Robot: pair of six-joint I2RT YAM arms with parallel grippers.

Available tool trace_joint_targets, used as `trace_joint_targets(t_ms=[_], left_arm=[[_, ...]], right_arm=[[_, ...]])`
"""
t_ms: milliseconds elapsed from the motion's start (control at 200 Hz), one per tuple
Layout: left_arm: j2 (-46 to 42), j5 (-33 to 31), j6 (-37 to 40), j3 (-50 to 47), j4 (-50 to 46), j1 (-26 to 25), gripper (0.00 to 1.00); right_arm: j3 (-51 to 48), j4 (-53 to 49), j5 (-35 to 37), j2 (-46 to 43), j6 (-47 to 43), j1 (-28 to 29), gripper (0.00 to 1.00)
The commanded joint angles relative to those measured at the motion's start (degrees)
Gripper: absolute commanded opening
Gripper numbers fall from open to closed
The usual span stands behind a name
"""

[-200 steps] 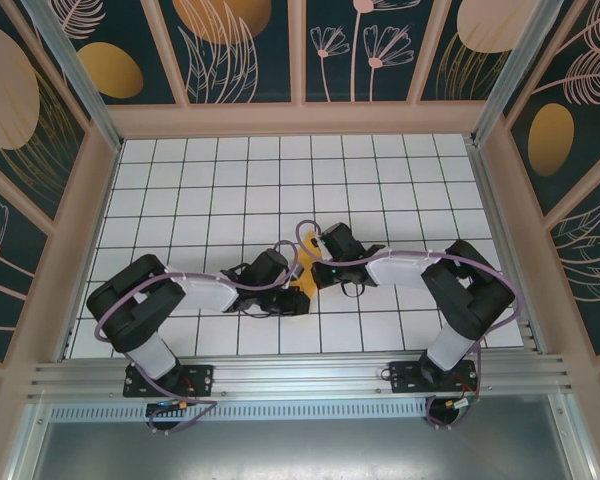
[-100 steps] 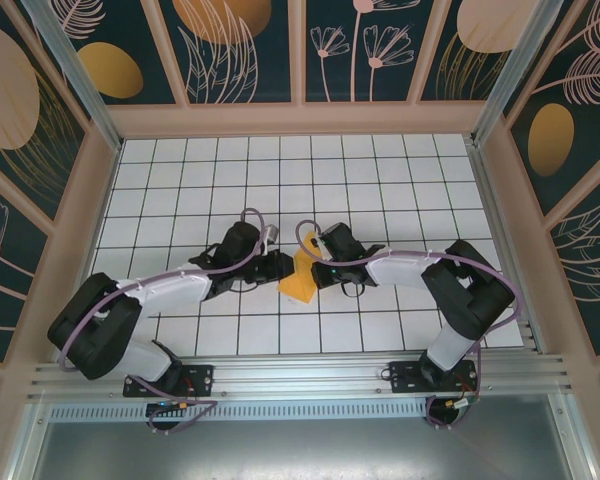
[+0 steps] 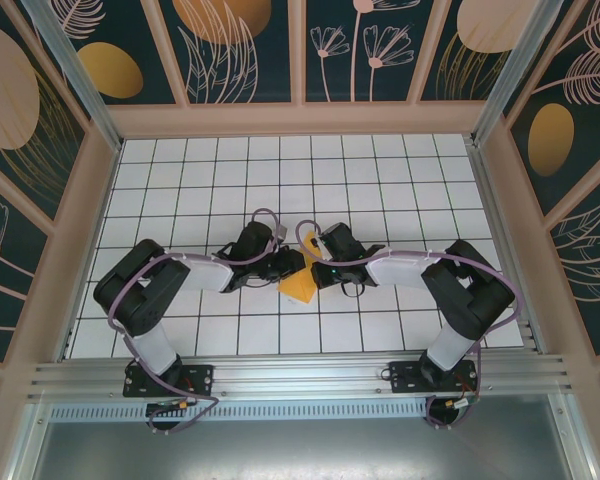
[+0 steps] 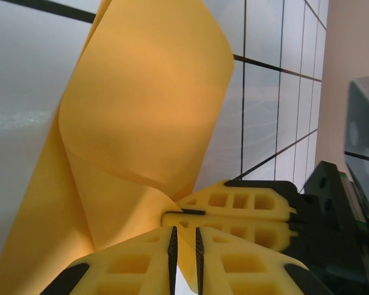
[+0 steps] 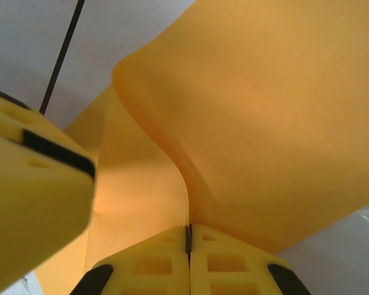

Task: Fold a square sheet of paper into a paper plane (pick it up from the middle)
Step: Fold the triangle a second time at the center of the table.

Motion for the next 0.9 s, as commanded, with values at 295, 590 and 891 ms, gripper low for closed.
trace_joint_targets(t_ms=[295, 590, 891], left_arm=[[4.50, -5.37, 3.08, 3.13, -4.29, 0.24, 0.18], [5.26, -5.30, 4.22, 1.74, -4.43, 0.25, 0.17], [5.62, -4.57, 4.60, 1.74, -3.95, 0.23, 0.17]], right_arm=[[0.08, -2.12, 0.35, 0.97, 0.37, -0.55, 0.10], [3.35, -6.10, 1.75, -3.34, 3.97, -1.15, 0.35], [-1.29, -2.25, -7.79, -13.57, 11.88, -0.49, 0.32]])
